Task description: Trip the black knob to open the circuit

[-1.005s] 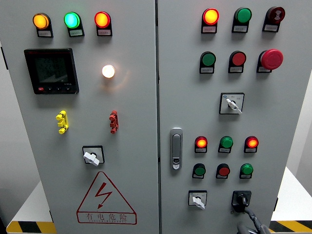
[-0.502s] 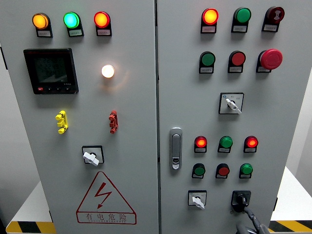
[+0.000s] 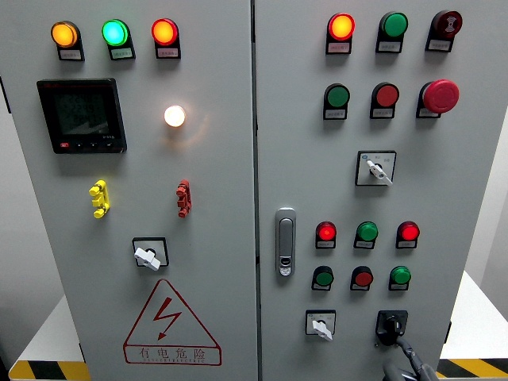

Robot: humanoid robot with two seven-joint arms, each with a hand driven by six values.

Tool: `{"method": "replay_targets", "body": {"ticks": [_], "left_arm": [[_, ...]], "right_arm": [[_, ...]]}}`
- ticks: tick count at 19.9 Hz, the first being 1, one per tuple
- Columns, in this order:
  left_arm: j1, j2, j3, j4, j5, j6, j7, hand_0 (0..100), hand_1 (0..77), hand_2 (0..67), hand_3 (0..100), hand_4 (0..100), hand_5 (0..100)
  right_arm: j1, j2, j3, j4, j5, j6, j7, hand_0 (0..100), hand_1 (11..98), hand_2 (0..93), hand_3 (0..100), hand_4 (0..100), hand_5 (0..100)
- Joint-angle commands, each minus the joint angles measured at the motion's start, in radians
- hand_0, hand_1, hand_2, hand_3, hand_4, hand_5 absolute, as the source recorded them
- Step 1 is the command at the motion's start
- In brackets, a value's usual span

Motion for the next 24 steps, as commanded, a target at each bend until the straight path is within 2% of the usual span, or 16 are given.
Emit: {"method": "replay_targets", "body": {"ticks": [1,15,22,24], "left_arm": [[0.000,0.000,0.000,0.000,0.000,0.000,0.000,0,3.3,12.8,21,7,2],[0.000,0.000,0.000,0.000,0.000,0.000,0.000,0,3.3,12.8,21,7,2],[0.000,0.000,0.000,0.000,0.000,0.000,0.000,0,3.1,12.8,21,7,2],[0.000,0.000,0.000,0.000,0.000,0.000,0.000,0,3.2,12.8,21,7,2]], "right_arm": [[0.000,0.0004,-0.002,0.000,0.000,0.001,0.000,84,40.8,6.5,88,93,100],[0.002,0.0004,-0.003,0.000,0.000,0.007,0.000,84,40.5,7.4,89,93,100],[0.002,0.0004,-0.014,0.000,0.000,0.009,-0.014,85,40.4,7.7,89,93,100],[0.000,0.0111,-0.019,0.000,0.001,0.009,-0.014,85,40.4,7.8,89,93,100]]}}
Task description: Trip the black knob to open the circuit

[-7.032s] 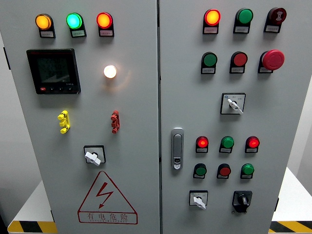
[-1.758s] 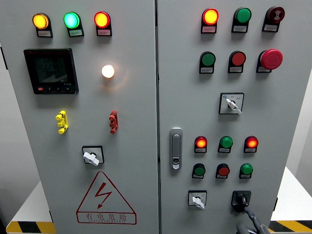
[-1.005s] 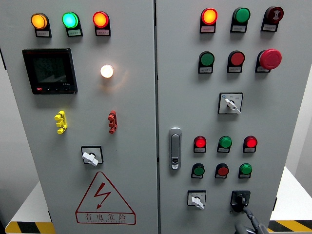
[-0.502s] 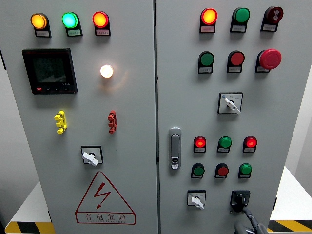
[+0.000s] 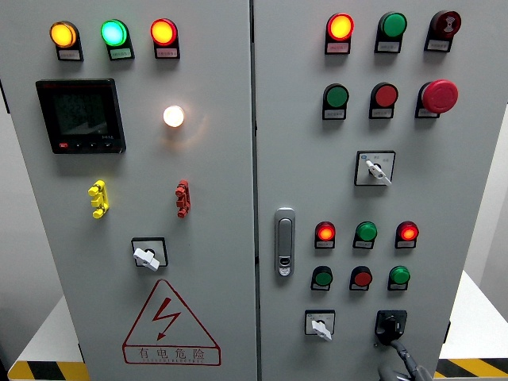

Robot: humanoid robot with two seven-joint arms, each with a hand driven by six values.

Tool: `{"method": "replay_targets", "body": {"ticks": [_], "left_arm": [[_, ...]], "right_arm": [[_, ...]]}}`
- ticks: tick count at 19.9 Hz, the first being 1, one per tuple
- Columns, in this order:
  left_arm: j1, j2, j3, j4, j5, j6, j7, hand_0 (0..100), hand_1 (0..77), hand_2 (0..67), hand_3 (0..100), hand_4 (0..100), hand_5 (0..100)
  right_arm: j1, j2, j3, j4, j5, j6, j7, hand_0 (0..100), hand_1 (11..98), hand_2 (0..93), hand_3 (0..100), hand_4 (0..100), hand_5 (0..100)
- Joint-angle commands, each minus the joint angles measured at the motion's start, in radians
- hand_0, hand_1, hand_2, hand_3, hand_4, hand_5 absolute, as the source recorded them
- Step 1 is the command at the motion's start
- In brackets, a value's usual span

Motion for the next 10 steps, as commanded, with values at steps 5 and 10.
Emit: {"method": "replay_targets", "body": {"ticks": [5,10], "left_arm": [[0.000,0.000,0.000,0.000,0.000,0.000,0.000,0,3.2,12.8,21,7,2],[0.000,0.000,0.000,0.000,0.000,0.000,0.000,0,3.2,12.8,21,7,2]], "right_arm": [[-0.001,0.0068,-0.004,-0.001,-0.001,-0.002,0.000,85,40.4,7.9,89,93,100],[-0.003,0.0007,-0.004,0.000,-0.001,-0.006,0.000,85,40.3,7.9,89,93,100]]}}
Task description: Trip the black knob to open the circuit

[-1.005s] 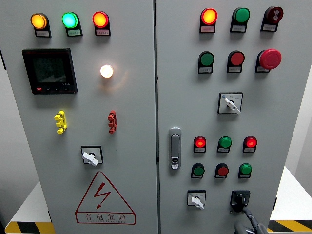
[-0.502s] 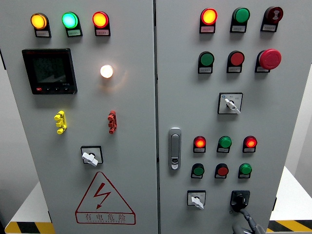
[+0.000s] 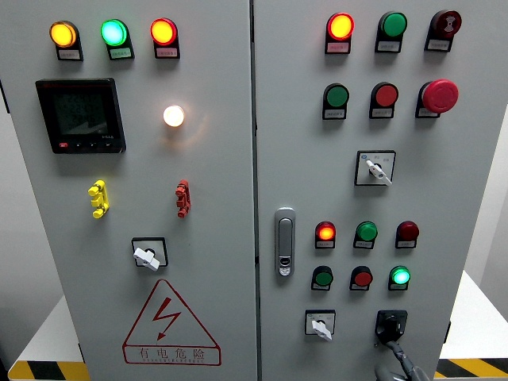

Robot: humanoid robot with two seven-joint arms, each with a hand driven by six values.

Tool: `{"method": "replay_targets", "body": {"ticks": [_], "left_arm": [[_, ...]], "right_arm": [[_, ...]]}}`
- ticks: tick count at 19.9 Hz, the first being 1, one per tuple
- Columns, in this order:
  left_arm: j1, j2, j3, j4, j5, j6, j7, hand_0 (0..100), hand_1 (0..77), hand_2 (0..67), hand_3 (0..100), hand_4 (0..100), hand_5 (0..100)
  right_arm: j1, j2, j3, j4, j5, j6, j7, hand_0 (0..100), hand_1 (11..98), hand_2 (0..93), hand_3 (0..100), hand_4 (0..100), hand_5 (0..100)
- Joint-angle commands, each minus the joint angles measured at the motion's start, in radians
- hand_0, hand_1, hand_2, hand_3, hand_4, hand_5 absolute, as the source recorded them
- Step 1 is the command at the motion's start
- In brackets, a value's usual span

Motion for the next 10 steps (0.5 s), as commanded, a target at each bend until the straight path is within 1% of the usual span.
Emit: {"method": "replay_targets", "body": {"ticks": [1,2,4,5,6,7,9,10], "left_arm": [[0.000,0.000,0.000,0.000,0.000,0.000,0.000,0,3.2,12.8,21,7,2],[0.000,0.000,0.000,0.000,0.000,0.000,0.000,0,3.2,12.8,21,7,2],[0.000,0.000,0.000,0.000,0.000,0.000,0.000,0,3.2,12.8,21,7,2],[0.000,0.000,0.000,0.000,0.000,0.000,0.000,0,3.2,12.8,21,7,2],[0.000,0.000,0.000,0.000,0.000,0.000,0.000,0,3.2,12.8,21,7,2],[0.000,0.000,0.000,0.000,0.000,0.000,0.000,0,3.2,12.8,21,7,2],[0.000,0.000,0.000,0.000,0.000,0.000,0.000,0,3.3,12.8,21,7,2],[0.000,0.000,0.000,0.000,0.000,0.000,0.000,0,3.2,12.8,21,7,2]], "right_arm": [[-0.002,-0.0074,0.002,0.000,-0.001,-0.004,0.000,85,40.3,7.9,89,93,100],[-0.002,-0.0105,0.003,-0.001,-0.001,-0.005,0.000,85,40.3,7.9,89,93,100],[-0.002,-0.0136,0.005,0.000,-0.001,-0.005,0.000,85,40.2,7.9,89,93,100],[-0.003,-0.0197,0.005,-0.001,-0.001,-0.005,0.000,85,40.2,7.9,89,93,100],[-0.003,-0.0243,0.006,0.000,-0.001,-0.007,0.000,85,40.2,8.0,89,93,100],[-0.003,-0.0319,0.011,-0.001,-0.001,-0.007,0.000,85,40.2,8.0,89,93,100],[-0.003,-0.0381,0.013,0.000,0.000,-0.007,0.000,85,40.1,8.0,89,93,100],[-0.003,-0.0397,0.014,0.000,0.000,-0.008,0.000,85,40.1,8.0,89,93,100]]}}
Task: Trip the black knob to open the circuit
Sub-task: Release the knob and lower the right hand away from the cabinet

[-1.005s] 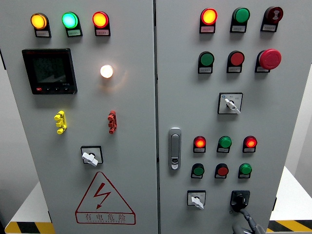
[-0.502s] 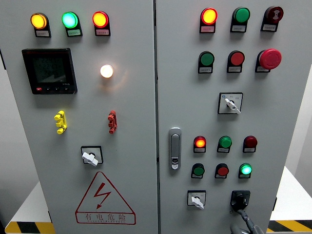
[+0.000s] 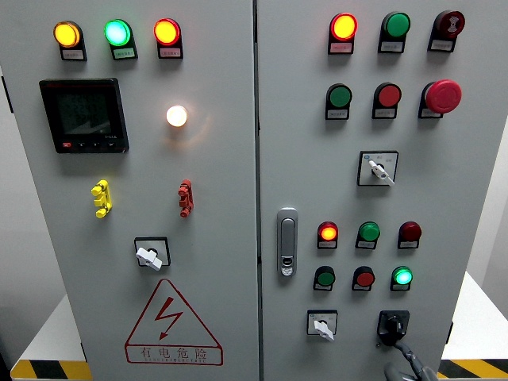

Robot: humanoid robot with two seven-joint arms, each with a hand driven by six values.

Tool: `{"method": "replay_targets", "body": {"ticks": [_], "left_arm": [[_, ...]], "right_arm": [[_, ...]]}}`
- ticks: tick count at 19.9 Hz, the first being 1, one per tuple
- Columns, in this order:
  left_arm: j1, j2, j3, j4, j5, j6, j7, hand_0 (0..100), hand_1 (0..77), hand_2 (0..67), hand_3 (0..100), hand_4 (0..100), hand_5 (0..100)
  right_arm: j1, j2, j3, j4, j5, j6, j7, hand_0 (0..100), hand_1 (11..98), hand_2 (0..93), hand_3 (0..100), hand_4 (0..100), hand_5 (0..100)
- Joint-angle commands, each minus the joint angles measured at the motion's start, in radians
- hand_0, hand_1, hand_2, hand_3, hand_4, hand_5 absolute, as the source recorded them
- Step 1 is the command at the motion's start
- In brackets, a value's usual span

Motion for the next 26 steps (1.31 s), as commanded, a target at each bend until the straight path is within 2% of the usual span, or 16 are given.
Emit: {"method": "replay_targets", "body": {"ticks": [1,2,3,5,8,12,14,16,20,22,23,24,25,26], "left_arm": [[0.000,0.000,0.000,0.000,0.000,0.000,0.000,0,3.3,12.8,21,7,2],[0.000,0.000,0.000,0.000,0.000,0.000,0.000,0,3.3,12.8,21,7,2],[0.000,0.000,0.000,0.000,0.000,0.000,0.000,0,3.3,12.8,21,7,2],[0.000,0.000,0.000,0.000,0.000,0.000,0.000,0,3.5,12.8,21,7,2],[0.000,0.000,0.000,0.000,0.000,0.000,0.000,0,3.4,12.8,21,7,2],[0.000,0.000,0.000,0.000,0.000,0.000,0.000,0,3.3,12.8,21,7,2],[0.000,0.000,0.000,0.000,0.000,0.000,0.000,0,3.4,12.8,21,7,2],[0.000,0.000,0.000,0.000,0.000,0.000,0.000,0,3.4,12.8,21,7,2],[0.000,0.000,0.000,0.000,0.000,0.000,0.000,0,3.4,12.8,21,7,2],[0.000,0.000,0.000,0.000,0.000,0.000,0.000,0,3.5,12.8,21,7,2],[0.000,0.000,0.000,0.000,0.000,0.000,0.000,0,3.5,12.8,21,7,2],[0.000,0.000,0.000,0.000,0.000,0.000,0.000,0,3.5,12.8,21,7,2],[0.000,0.000,0.000,0.000,0.000,0.000,0.000,0,3.6,12.8,21,7,2],[0.000,0.000,0.000,0.000,0.000,0.000,0.000,0,3.6,12.8,21,7,2]], "right_arm": [[0.000,-0.0057,0.004,0.001,0.001,-0.006,0.000,85,40.1,8.0,89,93,100],[0.000,-0.0118,0.004,0.001,0.001,-0.012,0.000,85,40.1,8.0,89,93,100],[0.000,-0.0210,0.004,0.001,0.002,-0.018,0.000,85,40.0,8.0,89,93,100],[-0.002,-0.0303,0.008,0.004,0.002,-0.020,0.000,85,40.0,8.0,89,93,100],[-0.011,-0.0318,0.015,0.019,0.002,-0.020,0.002,85,39.9,8.0,89,93,100],[-0.023,-0.0288,0.018,0.038,0.001,-0.020,0.003,85,39.7,8.1,89,93,100],[-0.034,-0.0196,0.018,0.047,-0.001,-0.020,0.003,85,39.7,8.1,89,93,100],[-0.049,-0.0165,0.024,0.059,-0.001,-0.021,0.003,85,39.6,8.2,89,93,100],[-0.101,-0.0180,0.025,0.102,-0.002,-0.021,0.005,85,39.6,8.2,88,90,100],[-0.143,-0.0180,0.025,0.142,-0.002,-0.021,0.006,85,39.6,8.4,76,73,100],[-0.156,-0.0150,0.024,0.154,-0.002,-0.021,0.006,85,39.6,8.5,73,69,100],[-0.172,-0.0089,0.024,0.167,-0.002,-0.021,0.006,85,39.6,8.6,65,59,90],[-0.193,0.0018,0.022,0.188,-0.004,-0.021,0.006,85,40.0,8.7,57,49,81],[-0.210,0.0034,0.021,0.200,-0.004,-0.021,0.008,85,40.3,8.9,52,44,76]]}}
